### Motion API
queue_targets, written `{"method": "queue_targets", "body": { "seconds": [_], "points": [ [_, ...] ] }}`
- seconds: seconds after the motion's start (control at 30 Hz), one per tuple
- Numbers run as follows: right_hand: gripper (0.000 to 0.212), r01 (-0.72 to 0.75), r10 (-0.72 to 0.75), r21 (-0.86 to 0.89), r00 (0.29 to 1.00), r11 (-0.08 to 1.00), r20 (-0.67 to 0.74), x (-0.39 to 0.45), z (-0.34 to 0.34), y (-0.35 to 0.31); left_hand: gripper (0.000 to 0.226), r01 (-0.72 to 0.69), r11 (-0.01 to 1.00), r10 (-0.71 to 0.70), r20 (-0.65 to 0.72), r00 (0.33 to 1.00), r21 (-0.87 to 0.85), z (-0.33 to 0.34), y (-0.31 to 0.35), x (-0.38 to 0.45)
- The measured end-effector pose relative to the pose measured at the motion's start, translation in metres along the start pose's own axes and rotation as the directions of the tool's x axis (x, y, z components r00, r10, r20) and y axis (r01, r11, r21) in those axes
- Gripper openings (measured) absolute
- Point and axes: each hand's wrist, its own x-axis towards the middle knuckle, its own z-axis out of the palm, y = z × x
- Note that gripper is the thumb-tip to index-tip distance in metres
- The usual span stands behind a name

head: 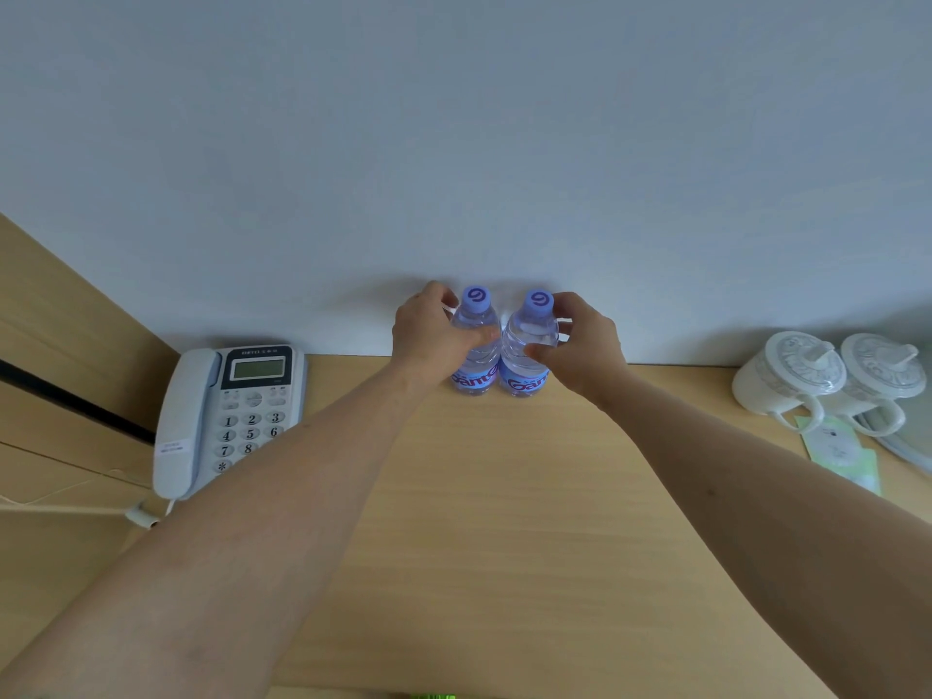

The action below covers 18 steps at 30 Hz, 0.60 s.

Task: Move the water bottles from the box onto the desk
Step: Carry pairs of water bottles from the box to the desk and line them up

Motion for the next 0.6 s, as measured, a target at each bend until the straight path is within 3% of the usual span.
{"method": "queue_targets", "body": {
  "seconds": [0.6],
  "points": [
    [0.051,0.026,-0.026,-0.086,1.000,0.996,0.006,-0.002,0.003,0.004,0.062,0.035,0.995,-0.025,-0.105,0.994,0.096,0.010,0.004,-0.009]
  ]
}}
